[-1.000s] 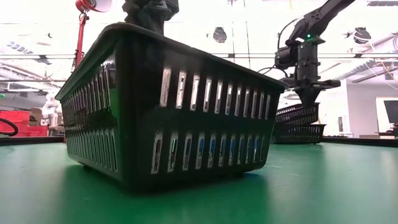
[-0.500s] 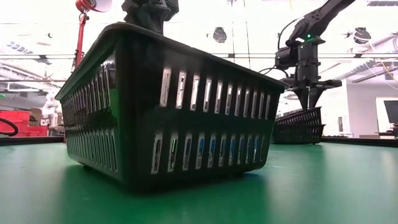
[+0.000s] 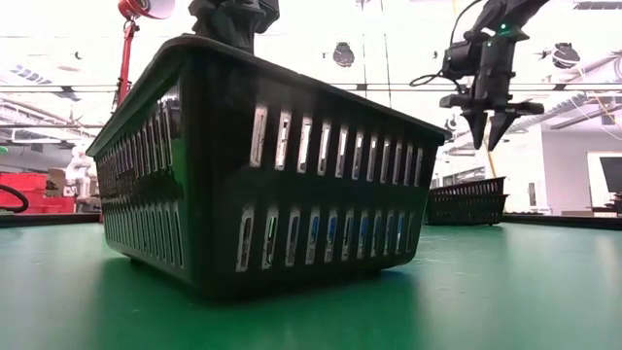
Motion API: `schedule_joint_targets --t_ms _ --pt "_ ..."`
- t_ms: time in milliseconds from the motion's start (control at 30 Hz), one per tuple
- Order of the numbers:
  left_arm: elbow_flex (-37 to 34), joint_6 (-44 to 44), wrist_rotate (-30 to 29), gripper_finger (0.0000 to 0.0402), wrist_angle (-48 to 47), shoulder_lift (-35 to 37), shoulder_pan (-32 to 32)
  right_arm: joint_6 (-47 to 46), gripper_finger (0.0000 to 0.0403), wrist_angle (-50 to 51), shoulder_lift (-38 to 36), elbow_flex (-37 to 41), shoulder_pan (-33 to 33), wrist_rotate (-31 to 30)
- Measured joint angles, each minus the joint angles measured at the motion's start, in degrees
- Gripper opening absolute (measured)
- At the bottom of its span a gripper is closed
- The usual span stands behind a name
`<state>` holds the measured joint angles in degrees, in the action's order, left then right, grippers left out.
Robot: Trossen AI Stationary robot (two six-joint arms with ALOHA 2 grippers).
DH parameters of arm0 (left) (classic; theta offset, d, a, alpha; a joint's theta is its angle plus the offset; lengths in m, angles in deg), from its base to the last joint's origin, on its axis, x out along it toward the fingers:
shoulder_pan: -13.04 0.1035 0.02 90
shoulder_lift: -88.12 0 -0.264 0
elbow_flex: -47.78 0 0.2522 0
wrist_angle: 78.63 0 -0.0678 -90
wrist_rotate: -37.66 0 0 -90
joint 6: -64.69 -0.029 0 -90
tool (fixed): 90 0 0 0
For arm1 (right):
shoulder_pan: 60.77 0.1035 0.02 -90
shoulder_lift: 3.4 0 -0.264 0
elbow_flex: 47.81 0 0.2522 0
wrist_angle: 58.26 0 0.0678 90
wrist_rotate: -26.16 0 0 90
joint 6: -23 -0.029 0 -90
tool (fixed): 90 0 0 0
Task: Stack baskets by color
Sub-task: Stack the bottom right black bin on the top black bin, then stack the middle green bin on the bottom green bin
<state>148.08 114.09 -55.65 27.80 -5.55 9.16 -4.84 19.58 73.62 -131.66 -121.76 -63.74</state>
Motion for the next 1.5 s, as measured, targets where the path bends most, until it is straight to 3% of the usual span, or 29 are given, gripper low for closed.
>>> schedule_joint_targets --t_ms 300,700,967,1167,1500 --pt "0.0 -0.7 1.9 0.0035 0.0 0.0 0.0 0.0 0.0007 -7.5 1.1 9.8 0.0 1.7" --pt "0.0 1.7 3.5 0.0035 0.0 0.0 -2.3 -1.4 0.0003 -11.3 1.1 12.5 0.0 3.0" --pt "0.0 2.6 1.9 0.0035 -1.4 3.9 -2.5 -1.7 0.0001 -10.1 -8.7 8.8 1.8 6.5" --pt "0.1 3.7 -2.2 0.0035 -8.9 7.9 0.3 -4.9 0.0000 -8.5 -18.4 5.3 8.1 9.2" --pt "0.0 -0.9 -1.9 0.0038 -21.3 8.5 10.0 -19.2 0.0000 -10.1 -29.4 2.9 27.6 9.1"
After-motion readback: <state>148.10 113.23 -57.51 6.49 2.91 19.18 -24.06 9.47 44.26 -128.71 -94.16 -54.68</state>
